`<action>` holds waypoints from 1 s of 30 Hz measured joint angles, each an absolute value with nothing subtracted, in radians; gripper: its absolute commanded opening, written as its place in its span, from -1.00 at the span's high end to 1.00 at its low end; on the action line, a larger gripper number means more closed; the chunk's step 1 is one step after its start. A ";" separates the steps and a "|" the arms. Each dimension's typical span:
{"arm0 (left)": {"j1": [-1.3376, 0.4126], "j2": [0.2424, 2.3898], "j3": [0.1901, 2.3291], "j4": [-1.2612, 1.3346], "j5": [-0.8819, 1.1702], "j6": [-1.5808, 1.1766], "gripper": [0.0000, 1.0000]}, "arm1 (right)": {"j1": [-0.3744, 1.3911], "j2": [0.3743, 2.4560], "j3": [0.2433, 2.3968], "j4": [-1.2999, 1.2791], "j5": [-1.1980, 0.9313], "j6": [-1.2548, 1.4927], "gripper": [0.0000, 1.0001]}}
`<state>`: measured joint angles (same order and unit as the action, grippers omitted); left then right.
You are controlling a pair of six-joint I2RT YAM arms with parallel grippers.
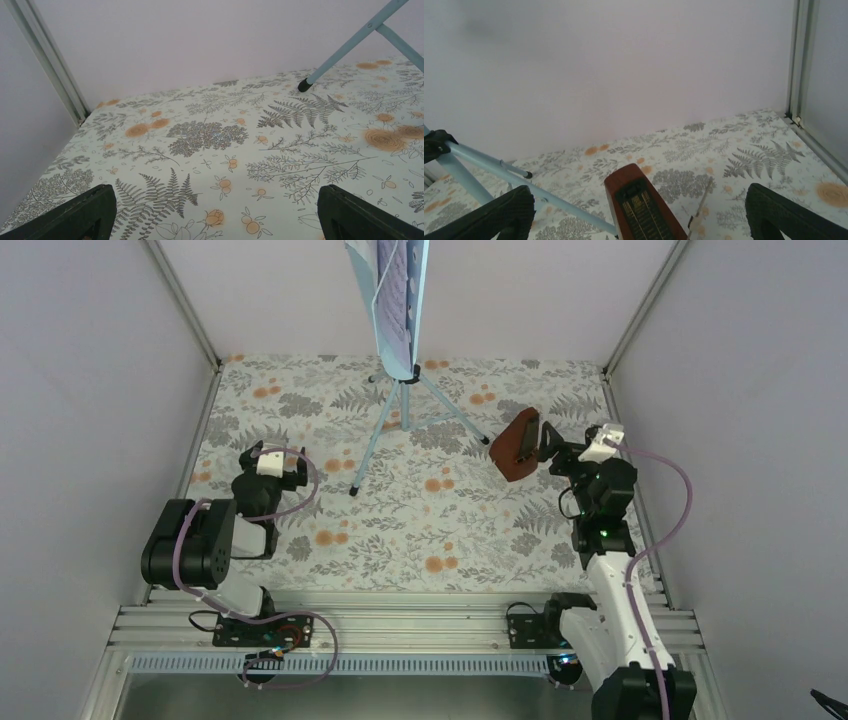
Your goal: Pack up the instrument practice props
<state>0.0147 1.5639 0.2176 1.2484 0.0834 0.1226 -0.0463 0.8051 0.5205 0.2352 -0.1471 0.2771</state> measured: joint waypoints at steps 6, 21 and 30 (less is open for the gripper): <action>0.015 1.564 0.218 1.248 0.083 0.123 -1.00 | -0.046 0.731 0.514 0.158 -0.120 0.313 -0.99; 0.015 1.564 0.218 1.248 0.083 0.123 -1.00 | -0.038 1.167 0.848 0.022 -0.354 0.204 -0.99; 0.015 1.564 0.218 1.248 0.084 0.123 -1.00 | -0.025 1.329 0.904 0.006 -0.330 0.104 -0.99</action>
<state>0.0147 1.5639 0.2176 1.2484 0.0837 0.1230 -0.0254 1.3293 0.9035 0.0059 -0.3298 0.1043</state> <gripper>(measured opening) 1.000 0.995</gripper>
